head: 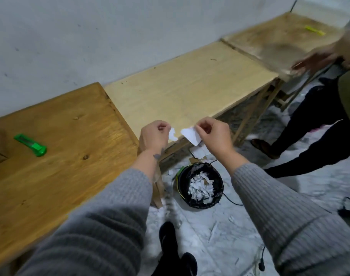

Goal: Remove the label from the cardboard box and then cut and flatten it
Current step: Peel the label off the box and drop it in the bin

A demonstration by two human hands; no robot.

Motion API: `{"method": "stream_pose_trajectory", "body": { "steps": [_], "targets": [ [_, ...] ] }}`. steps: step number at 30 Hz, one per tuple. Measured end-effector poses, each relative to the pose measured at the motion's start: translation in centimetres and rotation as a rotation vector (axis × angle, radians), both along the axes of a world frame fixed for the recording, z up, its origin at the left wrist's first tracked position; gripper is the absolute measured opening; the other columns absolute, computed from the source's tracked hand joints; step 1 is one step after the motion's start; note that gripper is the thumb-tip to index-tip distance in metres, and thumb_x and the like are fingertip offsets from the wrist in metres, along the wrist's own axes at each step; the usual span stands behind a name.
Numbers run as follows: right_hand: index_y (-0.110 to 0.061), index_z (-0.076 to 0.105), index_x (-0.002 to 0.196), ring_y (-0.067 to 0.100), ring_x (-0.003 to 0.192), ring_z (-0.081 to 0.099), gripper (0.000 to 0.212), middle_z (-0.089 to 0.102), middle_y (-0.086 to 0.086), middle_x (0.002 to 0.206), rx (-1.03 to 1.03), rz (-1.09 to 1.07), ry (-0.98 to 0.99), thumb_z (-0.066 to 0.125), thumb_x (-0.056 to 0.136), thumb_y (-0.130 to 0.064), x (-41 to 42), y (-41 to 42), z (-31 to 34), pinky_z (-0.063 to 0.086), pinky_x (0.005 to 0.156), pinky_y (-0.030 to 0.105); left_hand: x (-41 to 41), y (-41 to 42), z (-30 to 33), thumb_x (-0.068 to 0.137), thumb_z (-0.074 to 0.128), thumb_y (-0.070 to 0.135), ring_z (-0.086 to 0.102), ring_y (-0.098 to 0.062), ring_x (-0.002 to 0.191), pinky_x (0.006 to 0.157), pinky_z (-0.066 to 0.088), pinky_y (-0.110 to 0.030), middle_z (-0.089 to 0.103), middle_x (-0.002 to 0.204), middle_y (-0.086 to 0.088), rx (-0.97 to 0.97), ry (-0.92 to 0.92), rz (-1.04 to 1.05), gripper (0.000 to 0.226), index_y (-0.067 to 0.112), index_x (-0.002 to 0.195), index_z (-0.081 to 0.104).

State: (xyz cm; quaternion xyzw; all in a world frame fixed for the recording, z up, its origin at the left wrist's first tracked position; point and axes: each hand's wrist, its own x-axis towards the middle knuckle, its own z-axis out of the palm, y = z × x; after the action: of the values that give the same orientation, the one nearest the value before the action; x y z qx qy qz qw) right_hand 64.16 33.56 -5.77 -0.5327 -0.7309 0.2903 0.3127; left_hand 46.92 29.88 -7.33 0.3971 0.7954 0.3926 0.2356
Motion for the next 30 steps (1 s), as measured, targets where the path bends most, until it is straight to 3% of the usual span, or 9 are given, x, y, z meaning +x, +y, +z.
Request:
{"method": "stream_pose_trajectory", "body": {
  "steps": [6, 9, 11, 13, 16, 18, 22, 25, 30],
  "targets": [
    [-0.012, 0.068, 0.079, 0.010, 0.065, 0.056, 0.008, 0.066, -0.003, 0.073, -0.018, -0.079, 0.061, 0.063, 0.085, -0.015, -2.3, 3.2, -0.3, 0.047, 0.063, 0.026, 1.6, 4.1, -0.9, 0.090, 0.059, 0.019, 0.061, -0.006, 0.083, 0.073, 0.041, -0.018, 0.072, 0.090, 0.008, 0.115, -0.024, -0.149, 0.017, 0.022, 0.092, 0.076],
    [-0.014, 0.067, 0.079, 0.015, 0.071, 0.061, 0.009, 0.067, -0.002, 0.075, -0.032, -0.163, 0.006, 0.062, 0.084, -0.018, -2.6, 4.8, -1.3, 0.053, 0.066, 0.034, 2.3, 6.1, -1.1, 0.098, 0.048, 0.032, 0.064, -0.009, 0.083, 0.074, 0.045, -0.023, 0.074, 0.092, 0.004, 0.122, -0.252, -0.161, 0.032, 0.022, 0.088, 0.076],
    [-0.015, 0.068, 0.079, 0.017, 0.074, 0.062, 0.009, 0.067, -0.002, 0.077, -0.050, -0.219, -0.006, 0.064, 0.084, -0.021, -2.5, 5.9, -2.0, 0.054, 0.068, 0.037, 2.3, 7.2, -1.5, 0.094, 0.057, 0.036, 0.065, -0.006, 0.079, 0.072, 0.048, -0.021, 0.073, 0.087, 0.003, 0.091, -0.350, -0.216, 0.026, 0.020, 0.088, 0.076],
    [-0.017, 0.069, 0.080, 0.015, 0.075, 0.062, 0.007, 0.067, -0.003, 0.077, -0.067, -0.245, -0.010, 0.066, 0.084, -0.022, -2.0, 6.5, -2.4, 0.053, 0.068, 0.034, 2.3, 7.7, -1.8, 0.086, 0.071, 0.022, 0.063, 0.000, 0.074, 0.067, 0.048, -0.011, 0.073, 0.088, 0.001, 0.061, -0.350, -0.293, 0.010, 0.017, 0.093, 0.075],
    [-0.021, 0.068, 0.086, 0.008, 0.068, 0.057, 0.003, 0.063, -0.004, 0.073, -0.157, -0.241, 0.090, 0.069, 0.084, -0.019, -1.1, 7.4, -2.6, 0.046, 0.060, 0.016, 2.6, 8.7, -2.1, 0.083, 0.072, 0.007, 0.059, 0.001, 0.069, 0.068, 0.047, -0.010, 0.071, 0.080, 0.002, 0.046, -0.347, -0.285, 0.011, 0.015, 0.090, 0.075],
    [-0.023, 0.070, 0.093, 0.008, 0.070, 0.057, 0.010, 0.065, -0.003, 0.078, -0.222, -0.179, 0.098, 0.069, 0.084, -0.017, -0.5, 8.1, -2.8, 0.045, 0.060, 0.013, 2.8, 9.2, -2.0, 0.084, 0.070, 0.006, 0.058, 0.000, 0.067, 0.066, 0.046, -0.008, 0.066, 0.073, 0.008, 0.028, -0.335, -0.293, 0.011, 0.016, 0.087, 0.074],
    [-0.018, 0.074, 0.100, 0.014, 0.086, 0.063, 0.019, 0.072, 0.001, 0.096, -0.288, 0.035, -0.108, 0.073, 0.081, -0.021, 0.7, 9.6, -2.7, 0.051, 0.078, 0.030, 3.1, 9.5, -2.5, 0.081, 0.073, 0.010, 0.064, -0.005, 0.073, 0.073, 0.050, -0.019, 0.067, 0.070, 0.011, 0.003, -0.256, -0.315, 0.020, 0.029, 0.075, 0.070],
    [-0.013, 0.077, 0.088, 0.013, 0.073, 0.064, 0.014, 0.073, 0.002, 0.082, -0.299, 0.162, -0.256, 0.076, 0.078, -0.023, 1.6, 10.5, -2.5, 0.048, 0.065, 0.024, 3.8, 9.3, -3.0, 0.077, 0.078, 0.015, 0.066, -0.006, 0.073, 0.078, 0.055, -0.032, 0.069, 0.067, 0.015, -0.055, -0.212, -0.327, 0.025, 0.035, 0.067, 0.068],
    [-0.018, 0.067, 0.071, 0.017, 0.065, 0.060, 0.014, 0.067, 0.002, 0.073, -0.187, 0.243, -0.404, 0.070, 0.081, -0.027, 2.9, 11.0, -3.7, 0.044, 0.060, 0.026, 6.7, 8.3, -3.7, 0.083, 0.072, 0.018, 0.065, -0.018, 0.080, 0.077, 0.050, -0.031, 0.071, 0.077, 0.008, -0.069, -0.128, -0.267, 0.011, 0.025, 0.076, 0.075]
  ]
}}
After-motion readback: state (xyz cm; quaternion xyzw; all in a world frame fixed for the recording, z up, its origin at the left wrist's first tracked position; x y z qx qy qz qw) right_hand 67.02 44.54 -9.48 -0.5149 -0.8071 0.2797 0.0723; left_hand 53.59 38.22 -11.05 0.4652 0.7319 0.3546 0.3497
